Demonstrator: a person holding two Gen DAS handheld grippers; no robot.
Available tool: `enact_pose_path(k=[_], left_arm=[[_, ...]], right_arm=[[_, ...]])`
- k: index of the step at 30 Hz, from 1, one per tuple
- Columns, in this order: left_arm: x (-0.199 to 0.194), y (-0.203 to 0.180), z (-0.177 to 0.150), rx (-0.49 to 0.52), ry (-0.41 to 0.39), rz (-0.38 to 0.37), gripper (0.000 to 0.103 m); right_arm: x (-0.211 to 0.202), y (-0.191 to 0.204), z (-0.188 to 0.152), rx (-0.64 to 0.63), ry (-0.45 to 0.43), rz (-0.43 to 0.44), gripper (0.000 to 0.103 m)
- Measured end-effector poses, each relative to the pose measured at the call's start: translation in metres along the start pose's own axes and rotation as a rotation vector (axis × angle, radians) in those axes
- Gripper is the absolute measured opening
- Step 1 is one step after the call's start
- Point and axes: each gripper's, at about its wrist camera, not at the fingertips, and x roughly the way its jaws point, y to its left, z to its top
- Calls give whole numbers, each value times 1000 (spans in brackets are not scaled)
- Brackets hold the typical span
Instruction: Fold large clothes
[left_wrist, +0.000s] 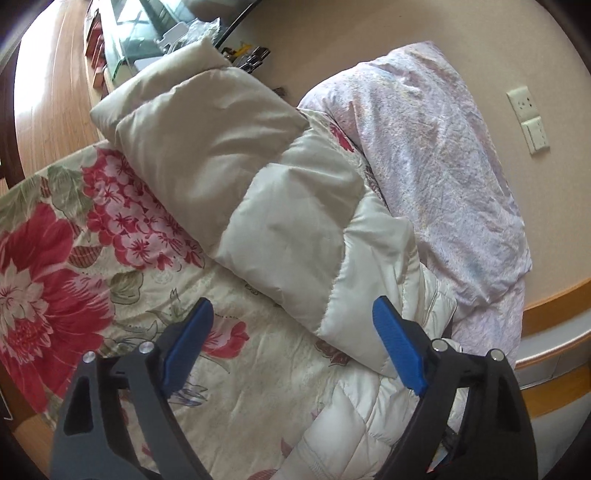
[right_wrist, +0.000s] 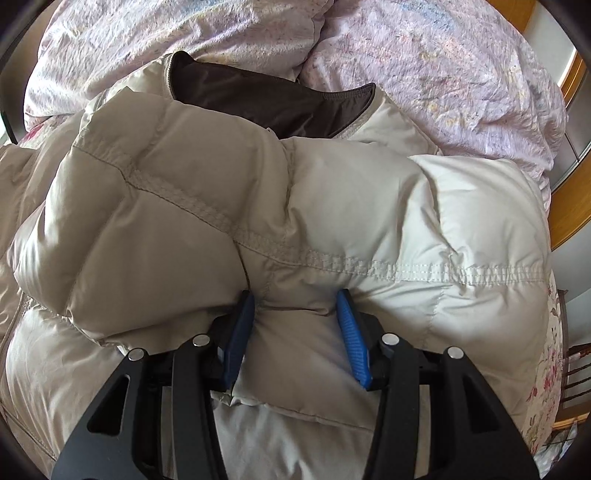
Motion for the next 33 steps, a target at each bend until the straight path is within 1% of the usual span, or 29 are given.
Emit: enact_pose_path(k=[4,6,7,10,13,15,16,20,22,24,27,28,29,31,33], left_arm=[[14,17,8,-125,15,-69,70],[20,24,11,-182,15,-98,67],[22,27,12,-207,3,-114,64],[24,32,16,-257,-34,-130,59],[23,34,22,-278,-69,-126,55],[22,34,28,-272,-85,-107,51],[21,34,31,-268,-94,-96,47],[12,35,44,-248,-158,1,43],[10,37,51,-245,-166,44,42],[8,36,58,-234,-176,78,36],[7,33,68,-212,-183,94,21],[7,30,71,-198,-184,97,14],[6,26,74,-181,-187,101,11],[1,14,77,-137,-199,106,9],[-9,-4,79,-86,-222,96,8]], right_arm=[[-3,1,-2,4,1,3,49],[-6,1,-5,4,1,2,49],[-6,1,-4,6,1,2,49],[-6,1,-5,5,1,2,49],[-6,1,-4,3,0,2,49],[-6,1,-4,2,0,2,49],[-6,2,-4,2,1,1,49],[-6,2,-4,-2,2,0,49],[-6,3,-4,-2,3,1,49],[-6,4,-4,-5,5,0,49],[-6,5,-4,-7,5,-4,49],[-6,5,-3,-10,5,-5,49],[-6,5,-3,-11,5,-6,49],[-5,5,-3,-16,6,-7,49],[-5,5,-3,-21,7,-8,49]])
